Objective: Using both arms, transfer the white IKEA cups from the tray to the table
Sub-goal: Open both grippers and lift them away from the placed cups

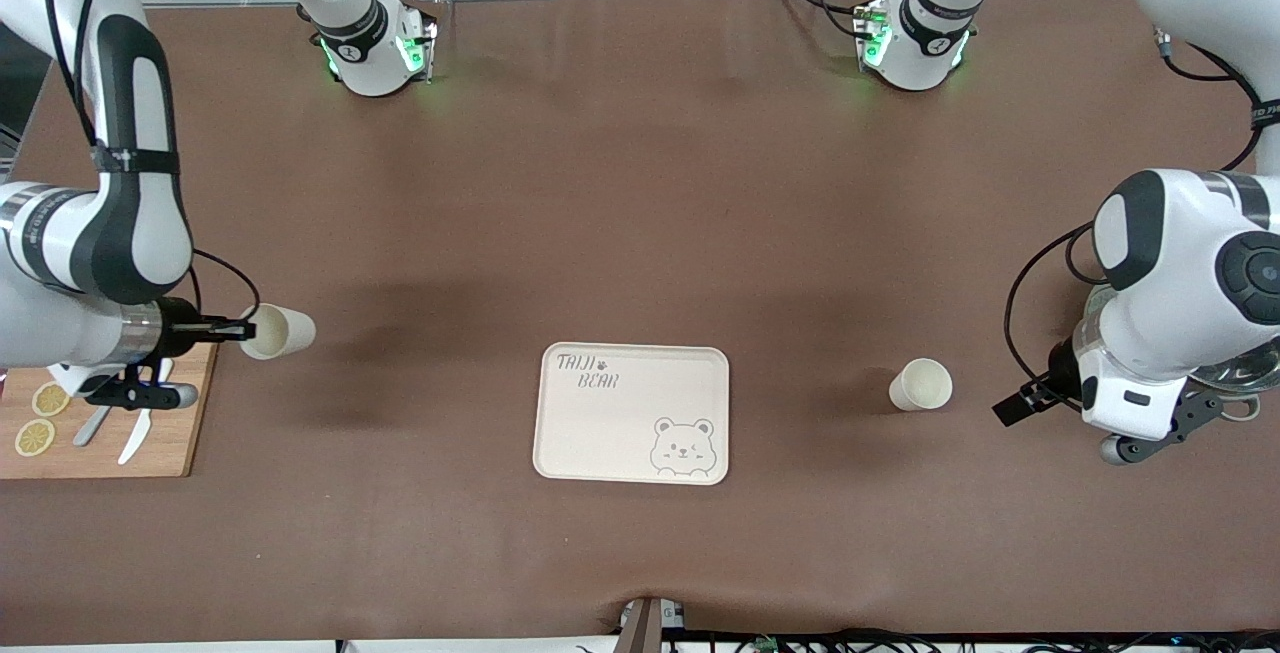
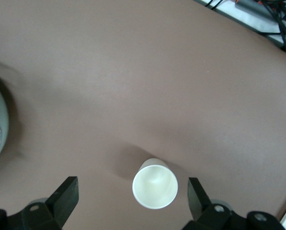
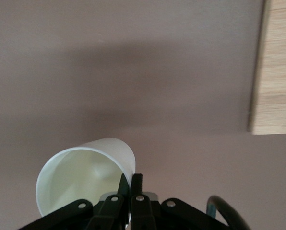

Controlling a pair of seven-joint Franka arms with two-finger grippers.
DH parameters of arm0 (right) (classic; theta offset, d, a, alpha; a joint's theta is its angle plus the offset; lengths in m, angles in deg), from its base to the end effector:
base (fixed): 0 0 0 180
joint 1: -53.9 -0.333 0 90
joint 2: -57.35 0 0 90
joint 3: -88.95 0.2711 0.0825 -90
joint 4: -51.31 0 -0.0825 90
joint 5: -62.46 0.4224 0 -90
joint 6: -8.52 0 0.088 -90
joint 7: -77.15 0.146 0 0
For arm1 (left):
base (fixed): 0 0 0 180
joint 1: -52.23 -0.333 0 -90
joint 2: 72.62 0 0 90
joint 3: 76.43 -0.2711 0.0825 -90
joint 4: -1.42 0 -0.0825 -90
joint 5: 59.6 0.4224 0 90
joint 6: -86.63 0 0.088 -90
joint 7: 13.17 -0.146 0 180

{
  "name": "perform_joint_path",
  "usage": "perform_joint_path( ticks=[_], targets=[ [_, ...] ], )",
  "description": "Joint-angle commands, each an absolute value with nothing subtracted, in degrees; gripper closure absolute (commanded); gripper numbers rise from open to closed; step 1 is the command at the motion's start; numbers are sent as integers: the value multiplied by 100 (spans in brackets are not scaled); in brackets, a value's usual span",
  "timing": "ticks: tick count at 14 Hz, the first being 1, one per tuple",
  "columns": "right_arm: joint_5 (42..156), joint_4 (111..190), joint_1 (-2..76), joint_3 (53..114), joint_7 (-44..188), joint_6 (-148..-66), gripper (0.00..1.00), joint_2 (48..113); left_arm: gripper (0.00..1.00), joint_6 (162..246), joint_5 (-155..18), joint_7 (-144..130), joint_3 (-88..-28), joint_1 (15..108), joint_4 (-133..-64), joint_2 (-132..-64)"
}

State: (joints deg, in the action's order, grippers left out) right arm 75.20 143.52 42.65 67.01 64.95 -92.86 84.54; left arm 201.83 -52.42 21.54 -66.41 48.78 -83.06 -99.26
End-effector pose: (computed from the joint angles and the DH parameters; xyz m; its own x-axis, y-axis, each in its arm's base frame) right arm 0.6434 -0.0812 0.2533 0.9649 -0.0216 -0.2618 -0.0448 -0.9955 -0.0831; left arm 0.7153 -0.0577 0.3279 0.8909 0.4459 0.0864 0.4466 -0.8947 0.0123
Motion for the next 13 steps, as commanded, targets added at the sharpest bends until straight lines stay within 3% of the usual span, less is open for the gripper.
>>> perform_joint_path(
  ticks=[1, 5, 7, 13],
  targets=[
    [6942, 15244, 4475, 6776, 5994, -10025, 100, 8030, 0, 19887, -5081, 2093, -6606, 4828, -8304, -9706],
    [6932, 16817, 4485, 6785, 5792, -11632, 100, 7555, 0, 19283, -5081, 2006, -6536, 4836, -8313, -9311],
    [6949, 17180, 4529, 6794, 5432, -12425, 100, 7589, 0, 18878, -5090, 1533, -6562, 4836, -8304, -9065],
    [7177, 17225, 4503, 6829, 5413, -12639, 100, 7677, 0, 18375, -5081, 837, -6562, 4836, -8304, -8555]
  ],
)
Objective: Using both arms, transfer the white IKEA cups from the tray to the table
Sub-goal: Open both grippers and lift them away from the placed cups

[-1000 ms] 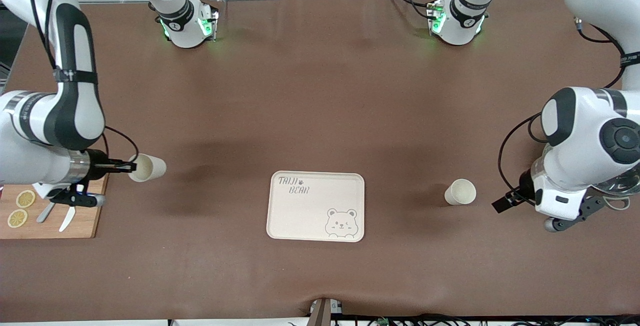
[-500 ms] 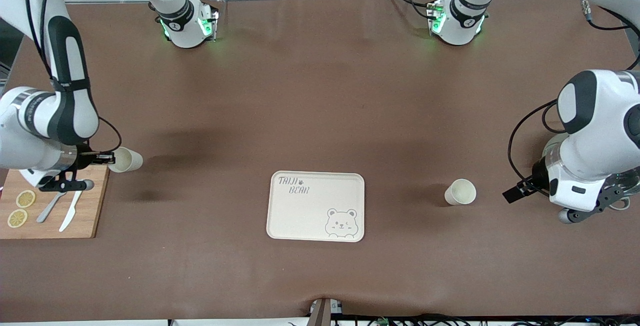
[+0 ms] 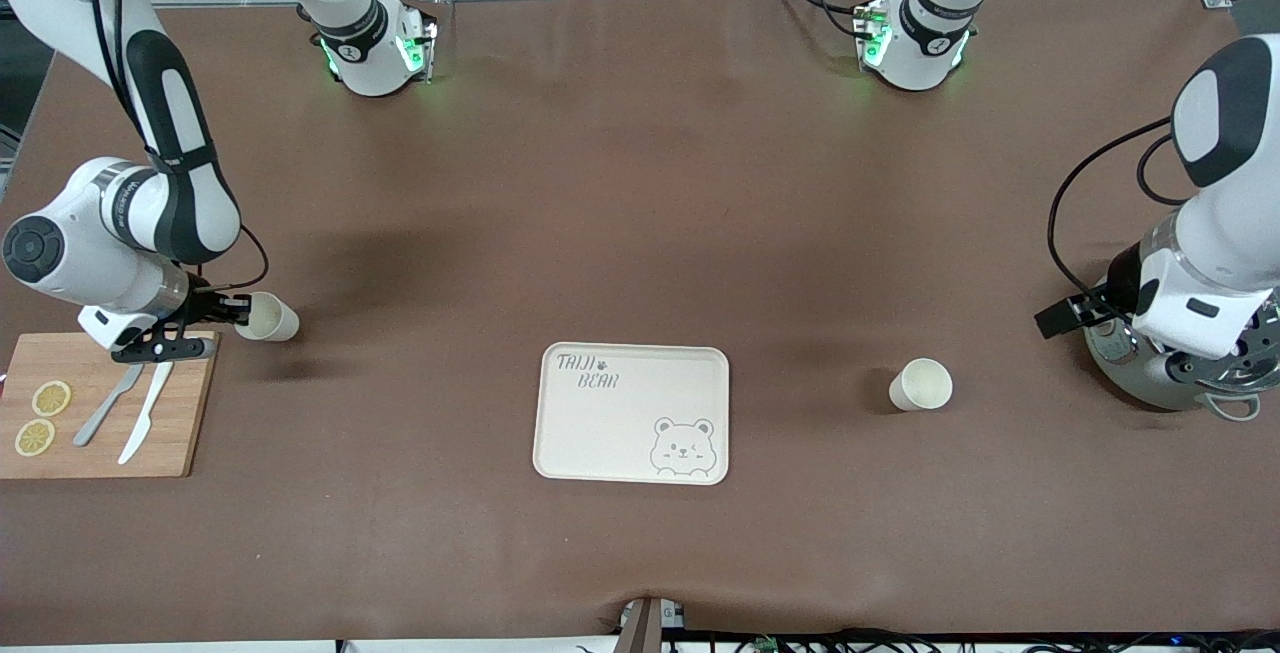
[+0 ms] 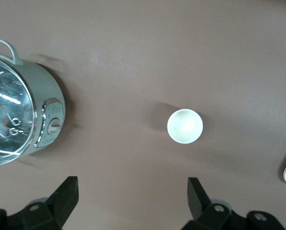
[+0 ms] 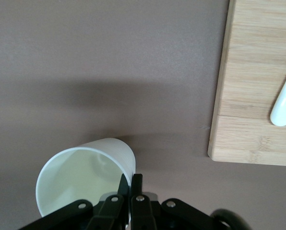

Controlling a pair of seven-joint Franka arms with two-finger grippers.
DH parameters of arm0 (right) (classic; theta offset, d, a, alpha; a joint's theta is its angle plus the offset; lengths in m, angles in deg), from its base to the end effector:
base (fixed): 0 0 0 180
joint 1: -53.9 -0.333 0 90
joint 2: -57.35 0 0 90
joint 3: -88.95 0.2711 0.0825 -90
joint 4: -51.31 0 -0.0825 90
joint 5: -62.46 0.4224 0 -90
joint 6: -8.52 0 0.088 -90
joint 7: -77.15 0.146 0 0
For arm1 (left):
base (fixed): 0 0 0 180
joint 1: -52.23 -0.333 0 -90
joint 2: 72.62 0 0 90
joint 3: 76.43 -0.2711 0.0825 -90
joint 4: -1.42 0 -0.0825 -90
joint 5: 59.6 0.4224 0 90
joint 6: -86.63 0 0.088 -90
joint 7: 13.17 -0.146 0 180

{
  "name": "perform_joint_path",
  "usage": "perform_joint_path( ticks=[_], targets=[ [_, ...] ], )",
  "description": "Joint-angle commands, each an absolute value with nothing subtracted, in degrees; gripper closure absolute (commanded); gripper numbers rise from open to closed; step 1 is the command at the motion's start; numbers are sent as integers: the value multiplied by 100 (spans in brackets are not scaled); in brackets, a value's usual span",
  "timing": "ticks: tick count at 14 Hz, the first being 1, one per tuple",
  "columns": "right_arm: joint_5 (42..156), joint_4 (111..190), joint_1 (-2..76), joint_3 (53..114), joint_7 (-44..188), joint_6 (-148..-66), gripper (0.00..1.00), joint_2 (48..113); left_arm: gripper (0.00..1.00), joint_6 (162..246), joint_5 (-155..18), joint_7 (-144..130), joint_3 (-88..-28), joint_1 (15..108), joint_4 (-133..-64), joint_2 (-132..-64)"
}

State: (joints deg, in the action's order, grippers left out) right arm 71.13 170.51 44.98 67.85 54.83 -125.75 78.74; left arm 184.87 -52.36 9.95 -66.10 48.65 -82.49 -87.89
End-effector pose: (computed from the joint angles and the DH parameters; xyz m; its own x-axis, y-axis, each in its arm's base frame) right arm 0.5700 -0.1284 0.1410 0.9929 0.0841 -0.0842 0.0844 -0.9964 0.0003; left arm 0.6647 -0.0525 0.4423 0.9630 0.2687 0.0189 0.2693 -0.9600 -0.0762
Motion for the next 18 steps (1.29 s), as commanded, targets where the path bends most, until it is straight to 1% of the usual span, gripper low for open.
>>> perform_joint_path(
  ticks=[1, 3, 4, 5, 6, 7, 9, 10, 12, 13, 14, 15, 16, 18],
  targets=[
    [7352, 17225, 4503, 6829, 5413, -12639, 100, 7755, 0, 18358, -5081, 645, -6588, 4836, -8295, -8510],
    [7503, 17251, 4511, 6829, 5343, -12630, 100, 7826, 0, 18358, -5099, 240, -6597, 4836, -8216, -8483],
    [7503, 17251, 4511, 6829, 5308, -12639, 98, 7827, 0, 18349, -5160, 195, -6597, 4810, -8225, -8414],
    [7503, 17251, 4511, 6838, 5307, -12630, 94, 7861, 0, 18349, -5204, 195, -6554, 4653, -8225, -8335],
    [7503, 17243, 4503, 6829, 5307, -12622, 81, 7888, 0, 18349, -5239, 169, -6536, 4625, -8225, -8308],
    [7511, 17225, 4511, 6838, 5316, -12621, 51, 7897, 0, 18349, -5222, 81, -6518, 4634, -8216, -8255],
    [7512, 17208, 4494, 6838, 5351, -12621, 19, 7888, 0, 18349, -5248, 2, -6518, 4625, -8225, -8062],
    [7512, 17199, 4494, 6838, 5351, -12621, 0, 7888, 0, 18340, -5257, -86, -6518, 4625, -8225, -8027],
    [7512, 17146, 4485, 6838, 5369, -12561, 0, 7853, 0, 18244, -5266, -209, -6518, 4625, -8234, -7913],
    [7512, 17024, 4485, 6838, 5351, -12403, 0, 7836, 0, 18209, -5266, -253, -6527, 4616, -8225, -7877],
    [7512, 16840, 4485, 6838, 5343, -11923, 0, 7827, 0, 18208, -5248, -271, -6527, 4625, -8225, -7860],
    [7503, 16490, 4485, 6838, 5308, -11344, 0, 7844, 0, 18200, -5257, -271, -6518, 4625, -8225, -7859],
    [7511, 16173, 4485, 6838, 5325, -11016, 0, 7853, 0, 18165, -5274, -262, -6527, 4643, -8242, -7825],
    [7512, 15637, 4398, 6864, 5334, -10856, 0, 7836, 0, 18042, -5318, -262, -6588, 4730, -8321, -7693]
  ],
)
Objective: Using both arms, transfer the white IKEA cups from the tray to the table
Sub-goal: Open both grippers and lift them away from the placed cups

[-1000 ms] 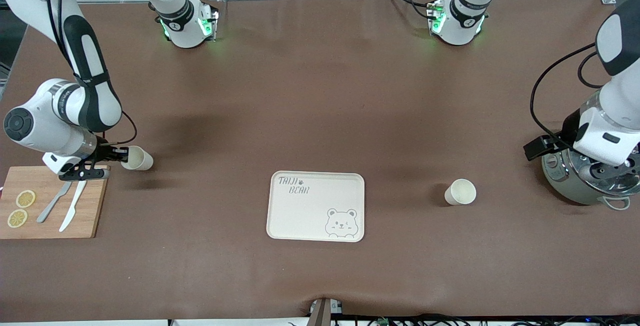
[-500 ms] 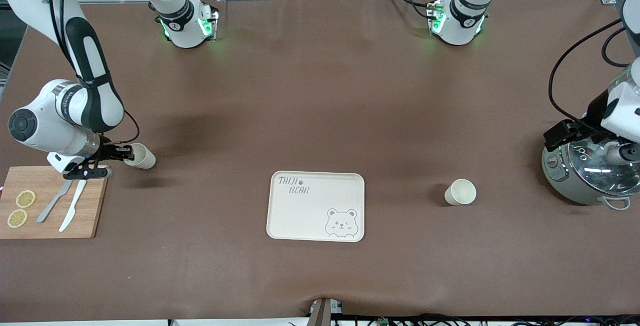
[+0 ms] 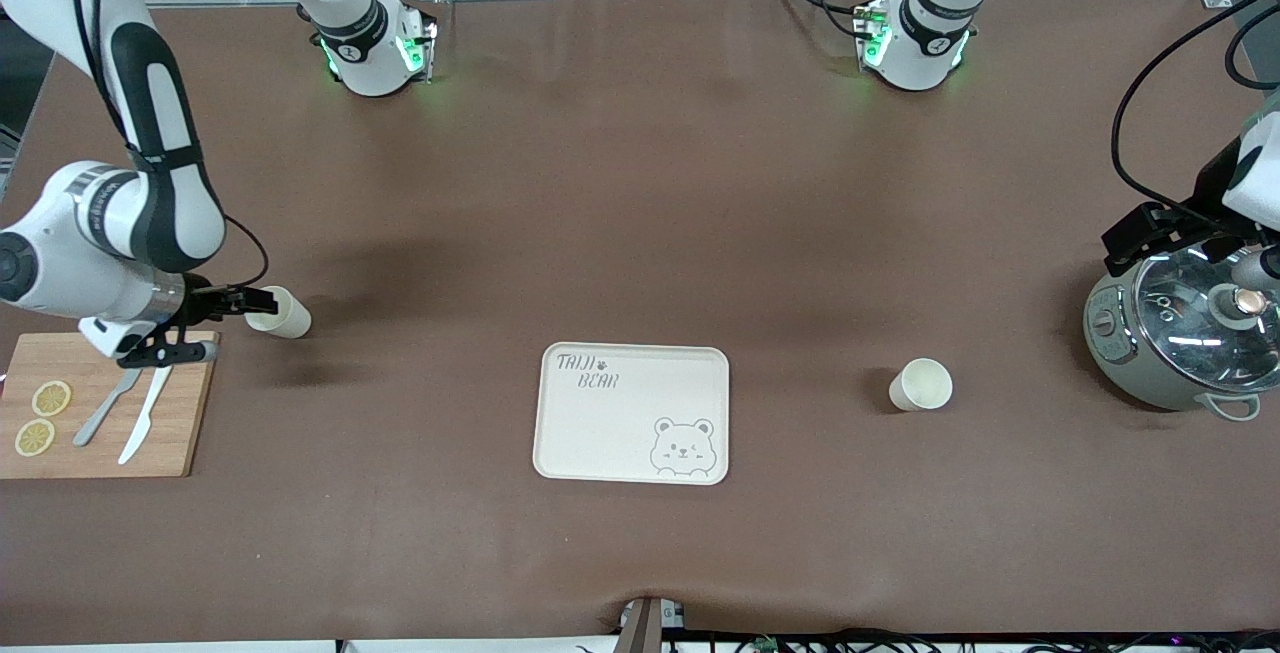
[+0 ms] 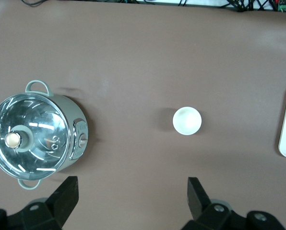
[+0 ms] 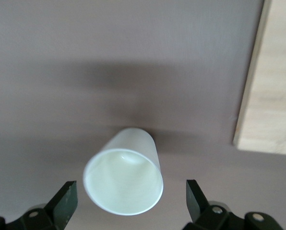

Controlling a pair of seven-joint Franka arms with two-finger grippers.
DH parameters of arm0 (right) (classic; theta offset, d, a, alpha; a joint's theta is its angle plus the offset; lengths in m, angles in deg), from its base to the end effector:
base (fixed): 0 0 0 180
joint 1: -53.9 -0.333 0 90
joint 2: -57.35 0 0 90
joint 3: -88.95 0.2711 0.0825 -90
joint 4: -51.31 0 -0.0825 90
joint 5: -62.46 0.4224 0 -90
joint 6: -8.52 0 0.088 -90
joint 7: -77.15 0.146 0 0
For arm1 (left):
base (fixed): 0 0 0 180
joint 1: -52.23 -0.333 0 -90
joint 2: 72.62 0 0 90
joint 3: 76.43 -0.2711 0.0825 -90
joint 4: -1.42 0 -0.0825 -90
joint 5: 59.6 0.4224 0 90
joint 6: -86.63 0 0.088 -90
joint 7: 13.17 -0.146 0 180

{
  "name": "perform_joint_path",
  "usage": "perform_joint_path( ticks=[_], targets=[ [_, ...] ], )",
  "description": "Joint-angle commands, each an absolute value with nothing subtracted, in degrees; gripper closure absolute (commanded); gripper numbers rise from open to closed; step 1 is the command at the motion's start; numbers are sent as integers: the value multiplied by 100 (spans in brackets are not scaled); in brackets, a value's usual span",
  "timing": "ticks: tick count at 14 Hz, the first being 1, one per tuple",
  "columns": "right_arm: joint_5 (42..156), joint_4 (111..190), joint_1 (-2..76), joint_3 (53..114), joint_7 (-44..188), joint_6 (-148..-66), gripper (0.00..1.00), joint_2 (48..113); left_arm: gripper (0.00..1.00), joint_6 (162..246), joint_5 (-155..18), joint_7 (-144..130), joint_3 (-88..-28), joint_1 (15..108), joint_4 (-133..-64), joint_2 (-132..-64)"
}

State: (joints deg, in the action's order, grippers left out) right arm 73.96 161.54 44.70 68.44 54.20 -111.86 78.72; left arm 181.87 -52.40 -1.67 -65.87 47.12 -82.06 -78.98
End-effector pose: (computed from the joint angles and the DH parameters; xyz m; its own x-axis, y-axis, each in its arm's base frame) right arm 0.5989 -0.1078 0.1898 0.9842 0.1037 -0.1435 0.0916 -0.9918 -0.0885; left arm 0.6344 -0.0383 0.5418 0.9887 0.0966 0.1145 0.1065 -0.9908 -0.0840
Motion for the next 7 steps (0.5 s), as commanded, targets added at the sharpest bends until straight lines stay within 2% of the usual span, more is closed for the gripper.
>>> perform_joint_path(
  ticks=[1, 4, 5, 7],
  targets=[
    [7512, 15312, 4354, 6890, 5334, -10611, 0, 7835, 0, 18006, -5318, -271, -6614, 4835, -8339, -7649],
    [7520, 13758, 4283, 6891, 5499, -9575, 0, 7984, 0, 17822, -5388, -385, -6929, 5107, -8348, -7499],
    [7468, 13405, 4257, 6882, 5875, -9424, 0, 8080, 0, 17813, -5493, -403, -7175, 5274, -8357, -7447],
    [7450, 13174, 4257, 6882, 6552, -9265, 0, 8082, 0, 17813, -5879, -587, -7658, 5563, -8348, -7394]
  ],
)
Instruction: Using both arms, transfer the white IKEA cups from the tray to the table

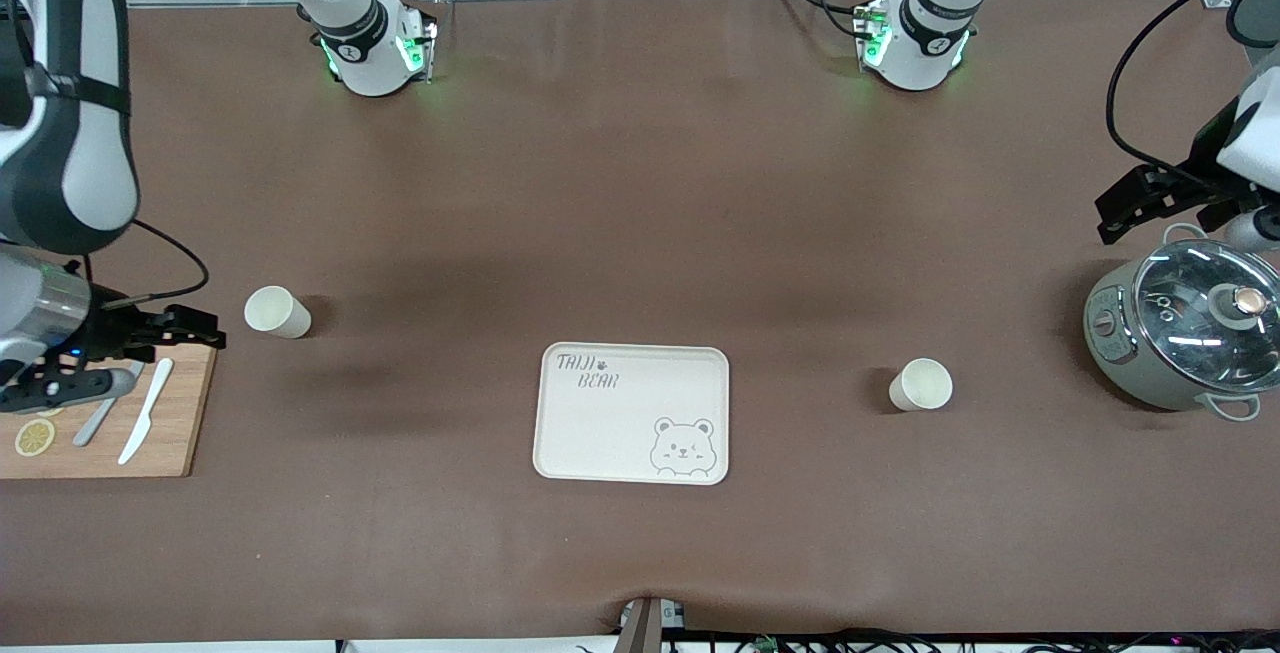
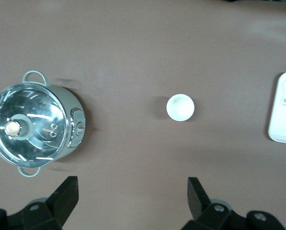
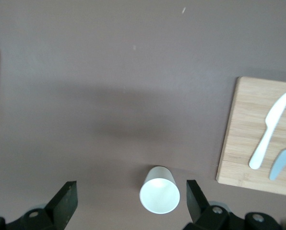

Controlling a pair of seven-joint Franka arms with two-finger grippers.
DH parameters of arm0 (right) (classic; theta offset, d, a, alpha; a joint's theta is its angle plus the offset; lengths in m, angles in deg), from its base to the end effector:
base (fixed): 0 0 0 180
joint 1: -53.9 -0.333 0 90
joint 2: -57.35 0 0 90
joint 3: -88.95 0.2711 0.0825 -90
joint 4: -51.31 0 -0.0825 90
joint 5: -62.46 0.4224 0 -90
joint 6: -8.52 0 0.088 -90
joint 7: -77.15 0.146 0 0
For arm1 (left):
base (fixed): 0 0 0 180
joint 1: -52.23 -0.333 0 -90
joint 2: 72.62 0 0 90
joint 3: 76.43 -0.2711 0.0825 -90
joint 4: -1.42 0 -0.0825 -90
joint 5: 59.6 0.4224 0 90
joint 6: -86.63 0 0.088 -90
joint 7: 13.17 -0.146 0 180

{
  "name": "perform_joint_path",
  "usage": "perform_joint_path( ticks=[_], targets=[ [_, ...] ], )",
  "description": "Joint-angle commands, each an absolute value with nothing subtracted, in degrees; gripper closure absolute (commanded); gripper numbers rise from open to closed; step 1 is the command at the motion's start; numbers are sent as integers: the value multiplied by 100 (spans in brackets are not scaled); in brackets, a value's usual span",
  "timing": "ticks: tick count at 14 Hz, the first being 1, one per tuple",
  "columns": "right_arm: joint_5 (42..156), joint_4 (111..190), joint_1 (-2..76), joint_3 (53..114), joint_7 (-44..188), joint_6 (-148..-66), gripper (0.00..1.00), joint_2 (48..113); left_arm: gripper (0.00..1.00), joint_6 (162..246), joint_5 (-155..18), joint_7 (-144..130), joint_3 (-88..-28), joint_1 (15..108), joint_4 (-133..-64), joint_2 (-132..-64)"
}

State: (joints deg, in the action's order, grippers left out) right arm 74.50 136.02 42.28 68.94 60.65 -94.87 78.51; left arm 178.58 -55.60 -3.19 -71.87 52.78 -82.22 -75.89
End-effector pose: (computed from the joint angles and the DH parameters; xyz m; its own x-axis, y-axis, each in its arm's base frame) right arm 0.6837 -0.0535 0.3833 0.9938 0.1108 0.0019 0.1106 -0.9905 -0.0823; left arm 0.6141 -0.0438 0.5668 0.9917 0.0831 0.0979 0.0882 -0.9949 -0.0489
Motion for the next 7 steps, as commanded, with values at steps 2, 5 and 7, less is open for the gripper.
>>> perform_joint_path(
  ticks=[2, 5, 7],
  targets=[
    [7424, 13033, 4239, 6873, 6757, -9194, 0, 7968, 0, 17656, -5907, -674, -8011, 5890, -8357, -7315],
    [7511, 13067, 4300, 6847, 6740, -8590, 0, 7565, 0, 17593, -6012, -772, -8039, 5847, -8295, -7341],
    [7450, 13111, 4221, 6864, 6714, -8220, 0, 7239, 0, 17593, -6153, -790, -8030, 5856, -8295, -7358]
  ],
)
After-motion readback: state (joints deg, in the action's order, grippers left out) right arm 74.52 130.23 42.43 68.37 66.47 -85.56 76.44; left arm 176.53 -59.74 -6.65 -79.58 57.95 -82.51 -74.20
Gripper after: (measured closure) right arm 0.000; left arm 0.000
